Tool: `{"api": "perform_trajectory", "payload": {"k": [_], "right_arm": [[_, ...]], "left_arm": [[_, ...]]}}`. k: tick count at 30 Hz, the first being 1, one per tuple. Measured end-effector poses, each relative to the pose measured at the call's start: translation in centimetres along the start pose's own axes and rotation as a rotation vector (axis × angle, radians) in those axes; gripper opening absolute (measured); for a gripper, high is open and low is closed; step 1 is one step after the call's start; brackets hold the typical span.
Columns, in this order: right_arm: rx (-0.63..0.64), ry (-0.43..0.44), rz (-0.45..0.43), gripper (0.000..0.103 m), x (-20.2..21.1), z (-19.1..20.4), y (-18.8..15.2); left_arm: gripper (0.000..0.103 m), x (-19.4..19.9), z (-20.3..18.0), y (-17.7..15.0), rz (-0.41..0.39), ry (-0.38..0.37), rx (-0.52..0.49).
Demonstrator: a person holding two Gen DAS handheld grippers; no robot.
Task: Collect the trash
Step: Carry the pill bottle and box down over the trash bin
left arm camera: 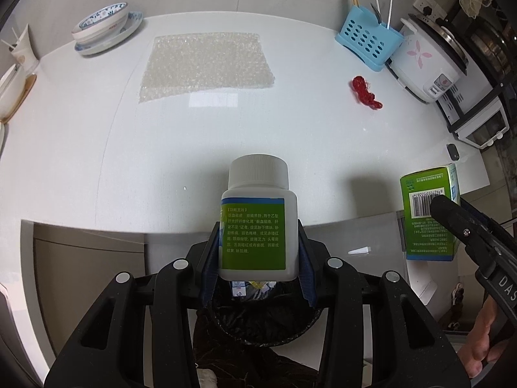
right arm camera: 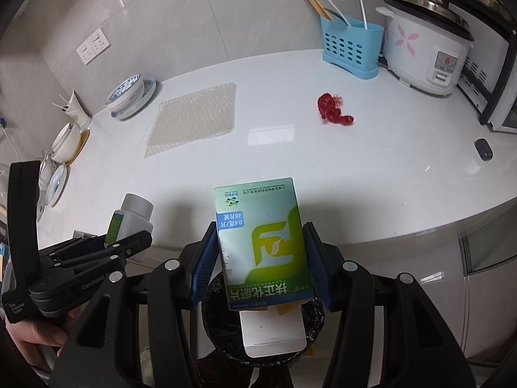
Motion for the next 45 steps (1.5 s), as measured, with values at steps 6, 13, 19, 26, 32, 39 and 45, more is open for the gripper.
{"api": "perform_trajectory", "payload": {"k": [6, 13, 19, 26, 32, 39, 45], "right_arm": [[0.009, 0.005, 0.020, 0.050, -0.2, 0.1, -1.8], [0.016, 0.008, 0.024, 0.050, 0.3, 0.3, -3.9], [0.021, 0.018, 0.043, 0.050, 0.3, 0.3, -5.9], [0.030, 0.021, 0.061, 0.049, -0.1, -0.1, -8.1], [0.030, 0.033, 0.088, 0.049, -0.9, -0.4, -10.3], [0.050, 0.025, 0.128, 0.049, -2.8, -0.1, -12.8], [0.064, 0.018, 0.162, 0.049, -4.6, 0.2, -15.0]], "left_arm": [[0.040, -0.2, 0.1, -2.3, 0.018, -0.007, -0.004], [0.040, 0.1, 0.0, -4.3, 0.024, -0.016, -0.015], [0.040, 0.2, -0.2, -6.3, 0.031, -0.025, -0.021], [0.040, 0.0, -0.2, -8.5, 0.037, -0.033, -0.026], [0.040, -0.9, 0.2, -10.8, 0.057, -0.041, -0.027], [0.040, -3.3, 1.0, -13.2, 0.096, -0.028, -0.017], [0.040, -5.5, 1.7, -15.0, 0.126, -0.020, -0.011]]}}
Point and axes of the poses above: each gripper's, at about its wrist camera, not at the fingertips, and x roughly against the way its jaws point, z to its left, y to its top, the point moved 3 cm from there along -x, roughly the way its jaws point, and after that the axes turned 7 degrees about x, right-handed, at the moved point
